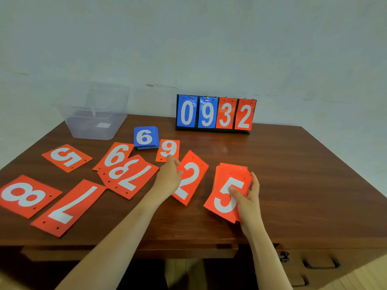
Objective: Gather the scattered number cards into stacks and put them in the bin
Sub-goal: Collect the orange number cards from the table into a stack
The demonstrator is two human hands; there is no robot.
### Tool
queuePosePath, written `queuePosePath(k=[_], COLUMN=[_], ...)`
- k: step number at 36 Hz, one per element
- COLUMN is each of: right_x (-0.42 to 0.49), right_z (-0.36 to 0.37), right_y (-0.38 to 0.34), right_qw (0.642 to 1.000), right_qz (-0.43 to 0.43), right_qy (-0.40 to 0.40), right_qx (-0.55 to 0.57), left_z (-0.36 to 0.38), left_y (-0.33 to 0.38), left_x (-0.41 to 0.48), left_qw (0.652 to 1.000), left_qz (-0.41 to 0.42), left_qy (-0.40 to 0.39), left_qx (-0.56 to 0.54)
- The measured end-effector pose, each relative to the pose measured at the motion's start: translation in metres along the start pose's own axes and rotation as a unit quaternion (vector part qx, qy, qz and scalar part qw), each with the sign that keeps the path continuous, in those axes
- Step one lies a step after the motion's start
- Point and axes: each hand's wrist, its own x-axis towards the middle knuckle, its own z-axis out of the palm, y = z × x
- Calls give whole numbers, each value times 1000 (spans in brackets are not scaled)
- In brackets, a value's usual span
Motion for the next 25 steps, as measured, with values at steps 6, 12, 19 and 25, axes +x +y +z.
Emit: queuePosePath(k=[6, 12, 19, 25], right_x=[-3, 2, 14, 27], right_z=[8, 16, 28, 48], right_y=[-2, -7, -18, -24], right_qw=[1000, 999, 998, 998], right_qz=[-11, -33, -26, -10], right_qy=[-18, -25, -34, -56], right_qx=[5, 25, 47, 17], left_z=[-11, 3, 17, 18], left_y=[25, 34, 32, 28], left_x=[-24, -33, -26, -6], left_qw=[967, 981, 991, 993], left_qz=[22, 47, 36, 29], left_qy=[-29, -11, 7, 2], left_qx=[-252, -190, -131, -119])
